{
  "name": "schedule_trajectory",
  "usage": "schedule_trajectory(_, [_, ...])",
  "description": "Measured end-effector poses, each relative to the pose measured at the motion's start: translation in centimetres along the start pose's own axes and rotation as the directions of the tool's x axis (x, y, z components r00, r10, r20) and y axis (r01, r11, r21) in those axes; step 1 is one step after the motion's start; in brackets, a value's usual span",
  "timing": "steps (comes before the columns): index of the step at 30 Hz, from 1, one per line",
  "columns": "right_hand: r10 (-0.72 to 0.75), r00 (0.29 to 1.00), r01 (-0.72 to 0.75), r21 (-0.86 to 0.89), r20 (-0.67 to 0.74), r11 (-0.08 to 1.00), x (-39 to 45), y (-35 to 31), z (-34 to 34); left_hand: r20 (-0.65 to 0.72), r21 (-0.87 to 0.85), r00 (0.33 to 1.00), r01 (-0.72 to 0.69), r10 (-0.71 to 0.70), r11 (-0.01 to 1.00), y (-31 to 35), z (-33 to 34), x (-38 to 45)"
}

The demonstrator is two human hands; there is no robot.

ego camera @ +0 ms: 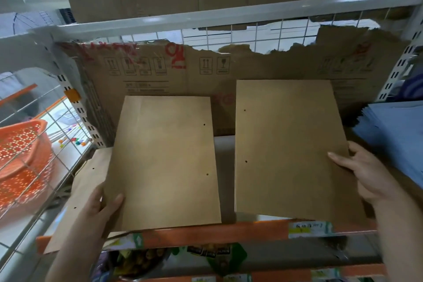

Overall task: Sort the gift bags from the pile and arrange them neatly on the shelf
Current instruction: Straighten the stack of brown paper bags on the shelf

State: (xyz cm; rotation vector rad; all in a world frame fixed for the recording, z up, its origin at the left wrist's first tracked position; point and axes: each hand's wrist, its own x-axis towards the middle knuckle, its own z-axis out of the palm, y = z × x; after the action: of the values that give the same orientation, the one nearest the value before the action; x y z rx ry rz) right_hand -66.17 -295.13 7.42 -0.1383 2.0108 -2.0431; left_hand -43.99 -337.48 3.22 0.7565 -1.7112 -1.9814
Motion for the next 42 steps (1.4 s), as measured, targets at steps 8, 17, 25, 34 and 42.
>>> schedule_trajectory(8, [0.008, 0.997, -0.005, 0.039, -0.078, 0.999, -0.6, -0.1, -8.1, 0.094, 0.009, 0.993, 0.077, -0.077, 0.997, -1.8, 10.7, -1.0])
schedule_trajectory(17, [-0.011, 0.981, 0.016, 0.023, -0.192, 1.000, -0.1, -0.8, -18.6, 0.189, 0.019, 0.974, 0.120, -0.121, 0.993, -3.5, 23.6, -2.9])
schedule_trajectory(25, [0.011, 0.964, 0.014, 0.091, -0.267, 0.996, 1.0, -0.1, -26.6, 0.148, 0.214, 0.981, 0.092, -0.125, 0.973, -5.2, 33.0, -5.7])
schedule_trajectory(34, [0.017, 0.962, -0.010, 0.029, -0.274, 1.000, 1.4, 0.1, -29.1, 0.038, 0.661, 0.999, -0.040, 0.020, 0.749, -8.1, 38.1, -6.9])
schedule_trajectory(42, [-0.012, 1.000, 0.013, -0.082, 0.018, 0.997, 2.1, -2.4, -21.7, 0.047, 0.821, 0.997, -0.074, 0.061, 0.566, -8.6, 40.6, -7.2])
